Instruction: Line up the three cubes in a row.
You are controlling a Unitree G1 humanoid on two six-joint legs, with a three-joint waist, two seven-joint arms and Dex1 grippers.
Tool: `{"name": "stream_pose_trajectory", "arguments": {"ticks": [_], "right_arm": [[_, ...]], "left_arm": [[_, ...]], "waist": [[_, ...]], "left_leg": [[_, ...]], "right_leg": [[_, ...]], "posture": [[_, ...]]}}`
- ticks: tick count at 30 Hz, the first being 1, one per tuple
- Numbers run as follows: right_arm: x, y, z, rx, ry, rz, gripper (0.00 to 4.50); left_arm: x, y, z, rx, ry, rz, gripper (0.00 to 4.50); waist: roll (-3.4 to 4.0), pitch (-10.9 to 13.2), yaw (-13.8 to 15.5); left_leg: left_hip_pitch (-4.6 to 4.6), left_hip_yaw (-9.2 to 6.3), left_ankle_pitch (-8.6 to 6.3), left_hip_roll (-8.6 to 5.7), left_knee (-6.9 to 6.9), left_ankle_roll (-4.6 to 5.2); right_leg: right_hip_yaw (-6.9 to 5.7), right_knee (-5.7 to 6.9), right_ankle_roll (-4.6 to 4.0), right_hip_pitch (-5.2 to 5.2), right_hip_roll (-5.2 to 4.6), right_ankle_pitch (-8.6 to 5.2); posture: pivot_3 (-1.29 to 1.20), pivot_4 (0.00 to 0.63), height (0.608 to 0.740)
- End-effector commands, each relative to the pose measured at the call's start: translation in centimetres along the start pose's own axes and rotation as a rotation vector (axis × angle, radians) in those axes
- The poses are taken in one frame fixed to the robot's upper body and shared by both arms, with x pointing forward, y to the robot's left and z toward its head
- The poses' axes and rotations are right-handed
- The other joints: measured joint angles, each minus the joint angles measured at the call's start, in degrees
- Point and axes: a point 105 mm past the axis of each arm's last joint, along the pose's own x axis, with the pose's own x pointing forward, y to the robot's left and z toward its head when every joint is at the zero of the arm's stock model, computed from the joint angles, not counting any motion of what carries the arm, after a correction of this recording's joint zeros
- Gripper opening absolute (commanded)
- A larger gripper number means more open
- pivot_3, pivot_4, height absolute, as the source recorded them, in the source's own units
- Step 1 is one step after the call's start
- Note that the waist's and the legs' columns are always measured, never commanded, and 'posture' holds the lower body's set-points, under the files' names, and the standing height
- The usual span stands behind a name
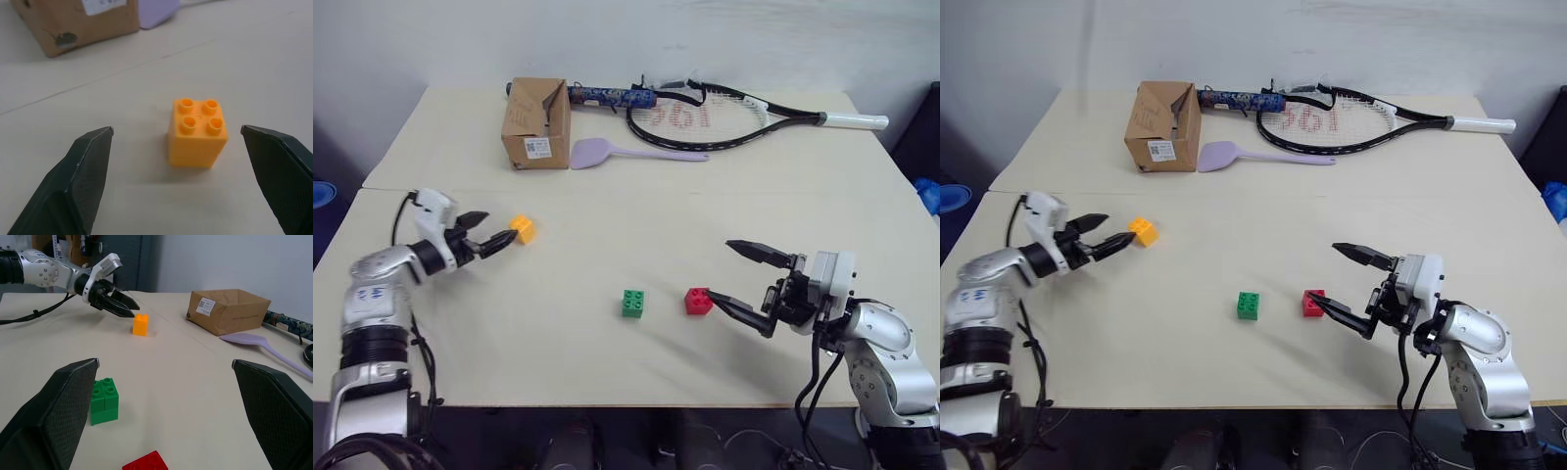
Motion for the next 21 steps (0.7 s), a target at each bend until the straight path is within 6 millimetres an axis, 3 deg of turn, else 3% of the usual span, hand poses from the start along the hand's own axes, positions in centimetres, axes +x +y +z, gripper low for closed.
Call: {"name": "stream_pose_trajectory", "arguments": {"ticks": [1, 2, 5, 9, 13, 17, 19, 21], "right_arm": [[0.4, 0.6, 1.1, -0.025, -0.028, 0.008, 4.50], [0.4, 0.6, 1.1, -0.025, -0.027, 0.007, 4.50], [0.4, 0.7, 1.1, -0.023, -0.024, -0.001, 4.50], [0.2, 0.6, 1.0, -0.024, -0.017, -0.013, 4.50], [-0.6, 0.5, 0.7, -0.033, 0.010, -0.020, 4.50], [-1.6, 0.2, 0.8, -0.042, 0.032, -0.031, 4.50], [-2.2, 0.3, 0.8, -0.039, 0.054, -0.018, 4.50], [-2.5, 0.3, 0.7, -0.032, 0.065, -0.010, 4.50]], "left_arm": [[0.6, 0.5, 0.2, 0.054, 0.015, 0.019, 4.36], [0.8, 0.6, 0.1, 0.060, 0.019, 0.023, 4.36], [1.4, 0.7, 0.2, 0.063, 0.005, 0.036, 3.78], [1.6, 0.7, -0.3, 0.044, 0.008, 0.028, 2.53], [1.1, 0.0, 1.1, 0.076, -0.080, -0.050, 1.48], [-0.7, -2.7, 3.1, 0.201, -0.143, -0.322, 1.49], [-2.9, -5.7, 1.9, 0.404, -0.010, -0.623, 1.49], [-4.3, -7.2, 0.6, 0.505, 0.093, -0.799, 1.49]], "waist": [[0.00, 0.0, -0.3], [-0.01, 0.0, -0.4], [-0.01, 0.0, -0.3], [-0.01, 0.0, -0.3], [-0.02, 0.0, -0.2], [-0.02, 0.0, -0.3], [-0.02, 0.0, -0.5], [0.00, 0.0, -0.6]], "left_leg": [[0.00, -0.01, 0.00, 0.00, 0.00, 0.00], [0.01, -0.01, 0.00, 0.01, 0.00, -0.01], [0.00, -0.03, 0.00, 0.02, 0.00, -0.01], [0.00, -0.03, 0.00, 0.00, 0.02, -0.01], [-0.01, -0.05, 0.00, 0.00, 0.03, -0.01], [-0.02, -0.05, 0.00, -0.02, 0.04, 0.00], [-0.03, -0.05, 0.00, 0.01, 0.03, -0.01], [0.03, 0.05, -0.04, 0.06, -0.01, -0.08]], "right_leg": [[0.01, 0.00, 0.00, 0.00, 0.00, 0.00], [0.03, 0.00, 0.00, 0.01, 0.00, 0.00], [0.06, -0.01, 0.00, 0.01, -0.01, 0.00], [0.07, -0.01, 0.00, 0.02, -0.03, 0.00], [0.06, -0.01, 0.00, 0.02, -0.03, 0.00], [0.06, -0.02, 0.00, 0.02, -0.02, 0.00], [0.05, -0.02, 0.00, 0.01, 0.00, 0.00], [0.03, -0.05, -0.03, -0.01, 0.12, -0.02]], "posture": [[0.00, 0.150, 0.740], [0.00, 0.150, 0.740], [0.00, 0.150, 0.740], [0.00, 0.150, 0.740], [0.00, 0.150, 0.740], [0.00, 0.150, 0.740], [0.00, 0.150, 0.740], [0.00, 0.150, 0.740]]}}
